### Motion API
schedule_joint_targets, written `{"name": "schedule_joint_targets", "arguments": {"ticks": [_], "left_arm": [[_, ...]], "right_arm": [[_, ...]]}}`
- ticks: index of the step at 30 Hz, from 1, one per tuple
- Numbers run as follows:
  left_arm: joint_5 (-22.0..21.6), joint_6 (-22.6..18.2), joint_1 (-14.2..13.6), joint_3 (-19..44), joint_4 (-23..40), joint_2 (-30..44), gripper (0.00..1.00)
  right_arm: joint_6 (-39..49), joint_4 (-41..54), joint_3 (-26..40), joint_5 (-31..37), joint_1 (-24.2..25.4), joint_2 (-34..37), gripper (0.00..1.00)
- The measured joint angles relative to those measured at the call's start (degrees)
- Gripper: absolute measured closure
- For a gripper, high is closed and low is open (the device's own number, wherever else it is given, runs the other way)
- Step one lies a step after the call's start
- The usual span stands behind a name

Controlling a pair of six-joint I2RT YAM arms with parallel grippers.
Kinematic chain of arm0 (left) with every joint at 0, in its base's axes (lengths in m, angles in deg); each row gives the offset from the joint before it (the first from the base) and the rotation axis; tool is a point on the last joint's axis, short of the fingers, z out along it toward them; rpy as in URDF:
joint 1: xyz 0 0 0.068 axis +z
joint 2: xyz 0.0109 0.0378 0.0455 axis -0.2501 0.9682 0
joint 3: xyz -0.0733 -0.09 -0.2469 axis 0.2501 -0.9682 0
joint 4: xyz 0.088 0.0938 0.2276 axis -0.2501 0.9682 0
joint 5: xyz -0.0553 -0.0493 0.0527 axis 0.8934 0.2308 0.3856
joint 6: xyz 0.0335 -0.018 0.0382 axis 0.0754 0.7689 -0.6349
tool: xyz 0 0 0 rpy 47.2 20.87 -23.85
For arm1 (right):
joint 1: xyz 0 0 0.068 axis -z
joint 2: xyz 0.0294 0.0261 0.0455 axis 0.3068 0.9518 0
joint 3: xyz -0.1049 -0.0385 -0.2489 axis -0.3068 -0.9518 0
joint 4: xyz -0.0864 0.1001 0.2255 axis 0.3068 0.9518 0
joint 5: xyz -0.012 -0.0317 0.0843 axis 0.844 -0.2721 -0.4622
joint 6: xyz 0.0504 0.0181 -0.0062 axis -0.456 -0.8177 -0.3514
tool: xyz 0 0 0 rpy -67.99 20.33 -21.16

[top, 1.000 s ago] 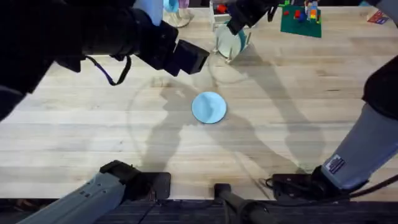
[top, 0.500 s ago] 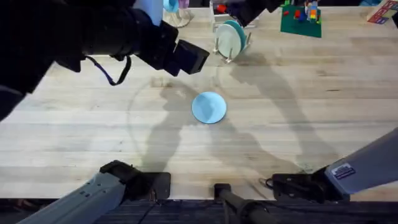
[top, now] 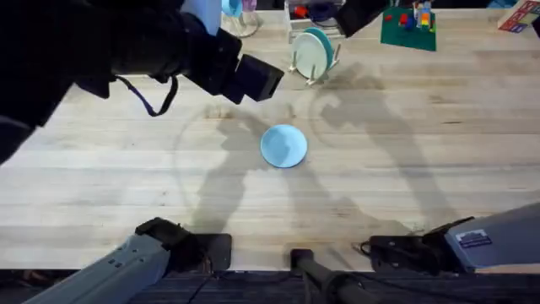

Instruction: Pick up the plates from the table one by one and place each into a slot on the dish rack.

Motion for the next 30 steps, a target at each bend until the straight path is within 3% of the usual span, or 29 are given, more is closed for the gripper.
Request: {"name": "schedule_joint_targets", "arguments": {"ticks": [7,10,19,30], "left_arm": [[0.0,0.0,0.0,0.0,0.41,0.0,0.008],[0.0,0.0,0.0,0.0,0.55,0.0,0.008],[-0.02,0.0,0.0,0.0,1.64,0.0,0.008],[0.0,0.0,0.0,0.0,4.91,0.0,0.007]], "right_arm": [[-0.89,-0.51,-1.85,-0.01,0.57,-4.75,0.007],[-1.28,-1.96,-10.21,-0.01,0.57,-10.03,0.006],[-2.11,-3.11,-22.65,-0.01,0.57,-18.01,0.007],[-4.54,-0.8,-25.66,-0.01,0.58,-25.06,0.007]]}}
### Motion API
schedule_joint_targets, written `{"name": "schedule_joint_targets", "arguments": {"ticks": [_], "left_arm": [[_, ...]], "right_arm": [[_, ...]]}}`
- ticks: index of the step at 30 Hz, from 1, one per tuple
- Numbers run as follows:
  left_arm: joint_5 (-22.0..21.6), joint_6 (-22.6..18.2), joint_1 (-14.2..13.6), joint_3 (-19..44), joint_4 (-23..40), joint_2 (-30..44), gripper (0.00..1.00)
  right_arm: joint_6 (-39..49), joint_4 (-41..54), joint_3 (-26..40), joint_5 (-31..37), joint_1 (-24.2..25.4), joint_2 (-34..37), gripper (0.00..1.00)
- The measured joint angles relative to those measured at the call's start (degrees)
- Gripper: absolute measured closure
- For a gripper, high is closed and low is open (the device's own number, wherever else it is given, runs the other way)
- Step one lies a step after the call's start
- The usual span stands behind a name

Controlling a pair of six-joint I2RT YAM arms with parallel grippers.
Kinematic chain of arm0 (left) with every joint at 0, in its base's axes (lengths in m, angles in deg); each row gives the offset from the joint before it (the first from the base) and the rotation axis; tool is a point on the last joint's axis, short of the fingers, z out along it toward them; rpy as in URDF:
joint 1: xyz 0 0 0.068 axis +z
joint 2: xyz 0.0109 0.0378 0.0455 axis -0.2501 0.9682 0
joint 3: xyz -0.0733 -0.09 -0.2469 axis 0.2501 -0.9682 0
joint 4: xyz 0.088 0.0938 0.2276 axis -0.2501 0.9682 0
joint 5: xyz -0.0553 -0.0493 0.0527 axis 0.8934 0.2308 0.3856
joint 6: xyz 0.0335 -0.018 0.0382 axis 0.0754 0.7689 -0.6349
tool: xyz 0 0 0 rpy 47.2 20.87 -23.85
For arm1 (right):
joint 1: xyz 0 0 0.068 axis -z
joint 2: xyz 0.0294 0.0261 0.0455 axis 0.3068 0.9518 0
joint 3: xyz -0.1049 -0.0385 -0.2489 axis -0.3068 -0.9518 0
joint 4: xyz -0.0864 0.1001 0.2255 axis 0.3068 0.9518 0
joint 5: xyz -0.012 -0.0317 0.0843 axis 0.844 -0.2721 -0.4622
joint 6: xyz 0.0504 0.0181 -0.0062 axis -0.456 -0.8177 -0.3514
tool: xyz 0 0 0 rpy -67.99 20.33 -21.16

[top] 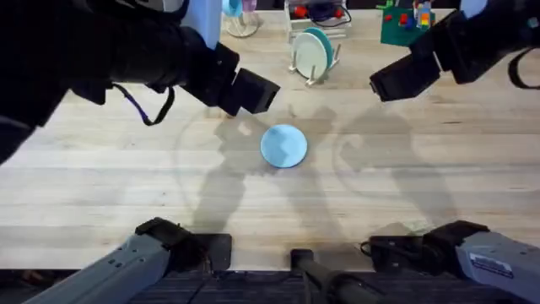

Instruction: Pick up the plates from the table one by one and place each into a slot on the dish rack.

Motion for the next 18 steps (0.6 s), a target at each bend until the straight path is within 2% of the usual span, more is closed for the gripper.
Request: {"name": "schedule_joint_targets", "arguments": {"ticks": [7,8,9,13,14,15,18], "left_arm": [[1.0,0.67,0.0,0.0,1.18,0.0,0.006],[1.22,1.04,0.0,0.0,1.42,0.0,0.036],[1.45,1.46,0.0,0.0,1.77,0.0,0.141],[1.76,2.69,0.25,0.0,2.79,0.0,0.779],[1.79,2.84,0.44,0.0,3.0,0.0,0.903],[1.96,3.16,0.67,0.0,3.26,0.0,0.94],[3.38,3.84,1.63,0.0,4.51,0.0,0.956]], "right_arm": [[-1.41,0.26,-0.35,0.0,0.01,0.02,0.007],[-1.46,0.26,-0.35,0.0,-0.01,0.02,0.007],[-1.49,0.26,-0.35,0.0,0.01,0.02,0.007],[-1.66,0.28,-0.35,0.0,-0.01,0.02,0.007],[-1.66,0.28,-0.35,0.0,-0.01,0.02,0.007],[-1.66,0.28,-0.35,0.0,-0.01,0.02,0.008],[-1.66,0.39,-0.35,0.0,0.01,0.02,0.007]]}}
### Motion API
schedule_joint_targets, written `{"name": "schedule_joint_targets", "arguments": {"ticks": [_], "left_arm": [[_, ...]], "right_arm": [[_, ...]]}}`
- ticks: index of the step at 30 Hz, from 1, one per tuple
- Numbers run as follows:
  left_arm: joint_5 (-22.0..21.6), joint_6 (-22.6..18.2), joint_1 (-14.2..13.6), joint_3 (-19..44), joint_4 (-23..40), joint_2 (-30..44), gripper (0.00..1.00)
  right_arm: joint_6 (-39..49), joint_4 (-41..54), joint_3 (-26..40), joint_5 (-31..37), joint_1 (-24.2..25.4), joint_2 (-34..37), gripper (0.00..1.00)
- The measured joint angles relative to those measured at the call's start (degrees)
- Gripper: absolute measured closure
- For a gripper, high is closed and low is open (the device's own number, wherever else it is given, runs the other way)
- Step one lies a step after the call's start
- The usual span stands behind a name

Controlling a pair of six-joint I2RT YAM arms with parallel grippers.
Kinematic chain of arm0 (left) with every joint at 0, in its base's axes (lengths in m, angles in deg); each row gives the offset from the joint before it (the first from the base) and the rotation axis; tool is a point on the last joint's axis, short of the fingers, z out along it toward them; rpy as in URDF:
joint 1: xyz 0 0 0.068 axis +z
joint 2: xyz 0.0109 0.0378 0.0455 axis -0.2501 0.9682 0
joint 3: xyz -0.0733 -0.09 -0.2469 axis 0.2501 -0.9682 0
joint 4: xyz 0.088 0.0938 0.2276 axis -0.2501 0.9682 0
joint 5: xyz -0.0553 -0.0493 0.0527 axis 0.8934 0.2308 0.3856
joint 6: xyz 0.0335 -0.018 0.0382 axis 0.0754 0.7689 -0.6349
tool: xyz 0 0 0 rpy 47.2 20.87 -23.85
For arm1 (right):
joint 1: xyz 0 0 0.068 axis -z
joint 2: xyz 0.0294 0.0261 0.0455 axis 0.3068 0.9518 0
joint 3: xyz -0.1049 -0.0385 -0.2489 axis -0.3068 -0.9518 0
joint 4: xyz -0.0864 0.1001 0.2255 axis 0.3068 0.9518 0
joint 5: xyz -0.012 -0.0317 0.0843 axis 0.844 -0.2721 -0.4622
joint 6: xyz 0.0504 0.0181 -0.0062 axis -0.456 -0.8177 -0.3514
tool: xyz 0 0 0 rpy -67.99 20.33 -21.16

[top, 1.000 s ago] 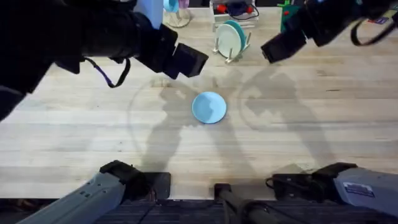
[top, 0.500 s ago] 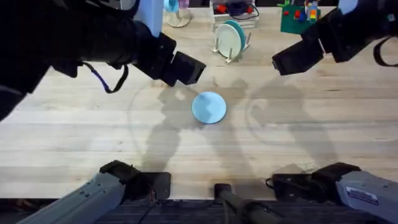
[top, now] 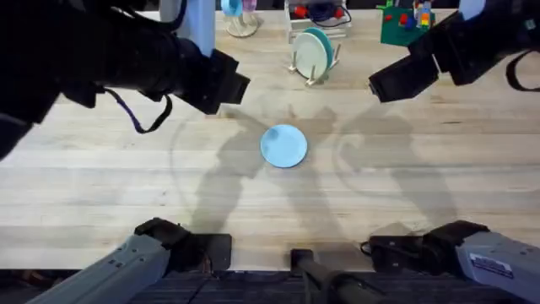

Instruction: Pick up the plates from the table one by one and place each into a slot on the dish rack.

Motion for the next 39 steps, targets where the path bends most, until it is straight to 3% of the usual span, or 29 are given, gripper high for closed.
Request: {"name": "schedule_joint_targets", "arguments": {"ticks": [6,20,30,39], "left_arm": [[4.8,0.64,2.26,0.0,2.28,0.0,0.956],[20.77,-1.37,10.84,-0.61,2.4,0.0,0.956],[33.3,-4.88,16.46,-6.42,-0.19,0.0,0.956],[40.99,-6.5,19.63,-13.02,-3.03,0.0,0.956]], "right_arm": [[0.0,0.3,0.0,0.0,-0.01,0.0,0.007],[-0.01,0.46,0.0,0.0,0.0,0.0,0.008],[0.0,0.48,0.0,0.0,0.0,0.0,0.007],[0.0,0.5,0.0,0.0,0.0,0.0,0.007]]}}
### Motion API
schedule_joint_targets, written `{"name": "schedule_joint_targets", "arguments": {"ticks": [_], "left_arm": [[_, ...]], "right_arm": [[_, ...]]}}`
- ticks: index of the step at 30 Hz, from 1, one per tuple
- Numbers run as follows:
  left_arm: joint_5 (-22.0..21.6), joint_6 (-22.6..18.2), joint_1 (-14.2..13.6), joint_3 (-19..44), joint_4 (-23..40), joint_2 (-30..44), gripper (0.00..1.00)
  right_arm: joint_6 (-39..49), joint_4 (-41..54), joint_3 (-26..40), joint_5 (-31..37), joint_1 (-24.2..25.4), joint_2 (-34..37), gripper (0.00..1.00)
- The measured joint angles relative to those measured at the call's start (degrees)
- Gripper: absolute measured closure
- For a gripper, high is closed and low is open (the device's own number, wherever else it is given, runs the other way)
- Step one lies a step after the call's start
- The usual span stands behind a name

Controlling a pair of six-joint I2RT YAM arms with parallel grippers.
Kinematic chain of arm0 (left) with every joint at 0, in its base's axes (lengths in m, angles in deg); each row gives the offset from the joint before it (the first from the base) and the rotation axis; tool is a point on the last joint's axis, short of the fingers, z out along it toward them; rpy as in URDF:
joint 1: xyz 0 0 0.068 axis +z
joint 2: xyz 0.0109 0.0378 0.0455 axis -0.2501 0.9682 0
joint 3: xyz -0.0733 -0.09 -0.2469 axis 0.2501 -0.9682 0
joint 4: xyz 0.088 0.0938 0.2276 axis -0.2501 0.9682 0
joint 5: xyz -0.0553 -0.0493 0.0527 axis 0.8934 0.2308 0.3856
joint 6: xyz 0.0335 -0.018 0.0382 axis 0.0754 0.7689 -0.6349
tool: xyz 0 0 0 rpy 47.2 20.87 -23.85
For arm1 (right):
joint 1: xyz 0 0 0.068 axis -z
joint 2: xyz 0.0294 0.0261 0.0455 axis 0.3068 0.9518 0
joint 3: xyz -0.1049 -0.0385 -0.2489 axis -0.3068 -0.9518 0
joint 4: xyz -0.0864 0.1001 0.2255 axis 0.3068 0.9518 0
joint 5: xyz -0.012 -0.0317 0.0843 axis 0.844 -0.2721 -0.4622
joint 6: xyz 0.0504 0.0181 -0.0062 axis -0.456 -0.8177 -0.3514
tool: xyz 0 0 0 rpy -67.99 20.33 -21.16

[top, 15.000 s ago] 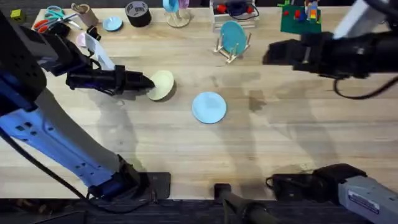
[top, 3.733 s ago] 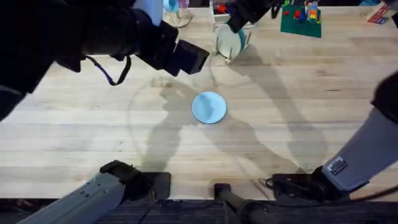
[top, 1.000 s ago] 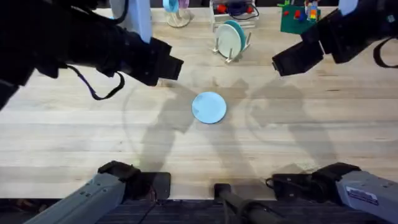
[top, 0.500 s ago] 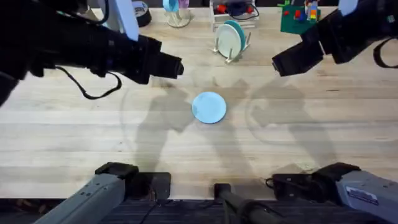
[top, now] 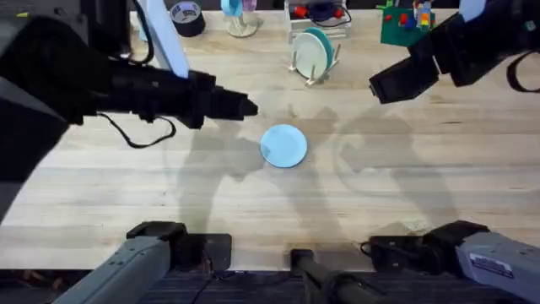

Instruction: Pick up the plates from the table one by one and place each into a slot on the dish rack.

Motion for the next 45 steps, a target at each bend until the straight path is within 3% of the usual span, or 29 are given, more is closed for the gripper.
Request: {"name": "schedule_joint_targets", "arguments": {"ticks": [8,20,29,37,45], "left_arm": [[2.4,-0.3,0.77,-4.67,-0.9,0.0,0.956],[5.36,-0.83,0.77,-11.79,-7.37,0.0,0.958],[5.46,-0.82,0.77,-12.7,-10.34,0.18,0.958],[6.43,-0.87,0.77,-12.72,-13.02,7.37,0.958],[9.52,-3.43,0.77,-12.72,-14.78,15.54,0.958]], "right_arm": [[0.0,0.0,0.0,0.0,0.0,0.0,0.006],[0.0,0.0,0.0,0.0,-0.01,0.0,0.007],[0.0,0.0,0.0,0.0,0.0,0.0,0.007],[0.0,0.0,0.0,0.0,0.0,0.0,0.007],[0.0,0.0,0.0,0.0,0.0,0.0,0.006]]}}
